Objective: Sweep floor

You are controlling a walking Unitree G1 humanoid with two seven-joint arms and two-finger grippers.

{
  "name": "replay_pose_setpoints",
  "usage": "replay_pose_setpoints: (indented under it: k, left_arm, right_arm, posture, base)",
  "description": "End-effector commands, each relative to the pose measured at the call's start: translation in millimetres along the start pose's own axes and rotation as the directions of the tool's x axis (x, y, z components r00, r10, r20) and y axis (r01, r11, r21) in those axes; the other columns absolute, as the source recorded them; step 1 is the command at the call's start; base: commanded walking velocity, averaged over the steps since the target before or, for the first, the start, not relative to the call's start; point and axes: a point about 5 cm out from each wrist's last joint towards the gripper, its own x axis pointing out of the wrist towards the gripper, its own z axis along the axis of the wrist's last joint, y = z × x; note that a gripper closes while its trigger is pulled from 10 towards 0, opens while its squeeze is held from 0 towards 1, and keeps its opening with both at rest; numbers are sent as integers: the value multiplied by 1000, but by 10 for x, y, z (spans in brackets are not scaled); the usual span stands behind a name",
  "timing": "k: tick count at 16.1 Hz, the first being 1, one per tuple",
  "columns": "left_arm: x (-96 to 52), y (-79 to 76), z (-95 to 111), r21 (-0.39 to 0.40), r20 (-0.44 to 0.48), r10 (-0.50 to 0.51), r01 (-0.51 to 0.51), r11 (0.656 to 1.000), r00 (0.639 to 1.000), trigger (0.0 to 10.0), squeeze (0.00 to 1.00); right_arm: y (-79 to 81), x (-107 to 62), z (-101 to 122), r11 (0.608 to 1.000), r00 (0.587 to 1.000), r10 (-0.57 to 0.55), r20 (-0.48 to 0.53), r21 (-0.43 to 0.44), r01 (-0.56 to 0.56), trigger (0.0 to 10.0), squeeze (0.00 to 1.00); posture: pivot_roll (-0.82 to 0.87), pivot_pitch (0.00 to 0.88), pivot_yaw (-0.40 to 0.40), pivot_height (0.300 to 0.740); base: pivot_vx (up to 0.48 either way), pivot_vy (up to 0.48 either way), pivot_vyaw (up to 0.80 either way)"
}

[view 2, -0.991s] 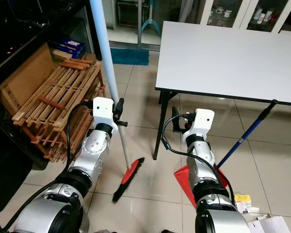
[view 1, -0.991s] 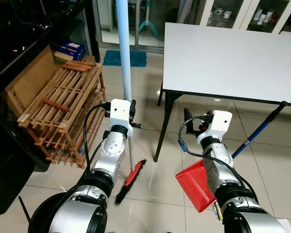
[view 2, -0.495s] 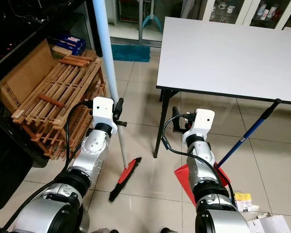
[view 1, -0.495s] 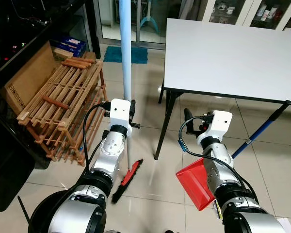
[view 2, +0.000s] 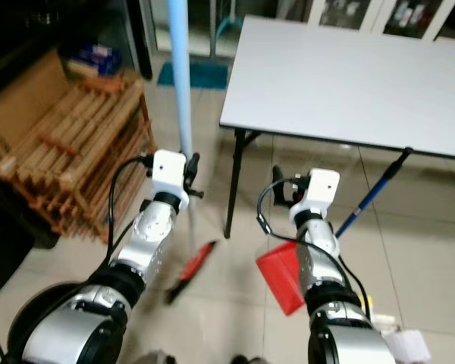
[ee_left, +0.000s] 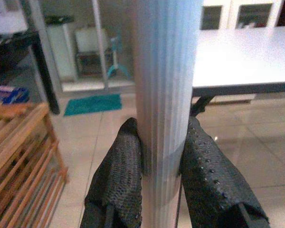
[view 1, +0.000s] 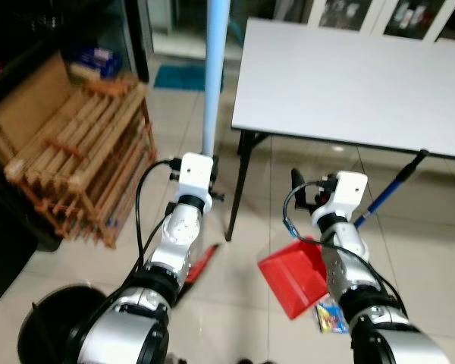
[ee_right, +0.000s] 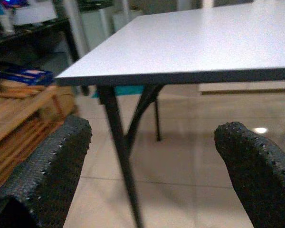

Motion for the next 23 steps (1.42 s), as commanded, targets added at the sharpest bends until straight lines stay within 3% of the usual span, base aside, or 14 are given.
replay_pose_setpoints:
  k: [1,11,23]
  left_arm:
    - [52,4,126,10,58,-3,2,1000,998,10000,0]
    - [51,-1,131,6,66,-1,1,1000,998,10000,0]
    - [39,44,111,-15,54,21,-20,1000,998,10000,0]
  right_arm:
    - [-18,-12,-16,1000,1000,5,-14,-4,-5,10000,0]
    - [2,-13,-28,999,999,31,-22,-6,-31,10000,0]
    - [-23,-14,-40,1000,999,9,-39,-1,-9,10000,0]
  posture:
    - [43,129,-22,740]
    - [48,83,-27,740]
    - [52,146,-32,740]
  base:
    - [0,-461,0]
    - [0,-96,0]
    - [0,0,0]
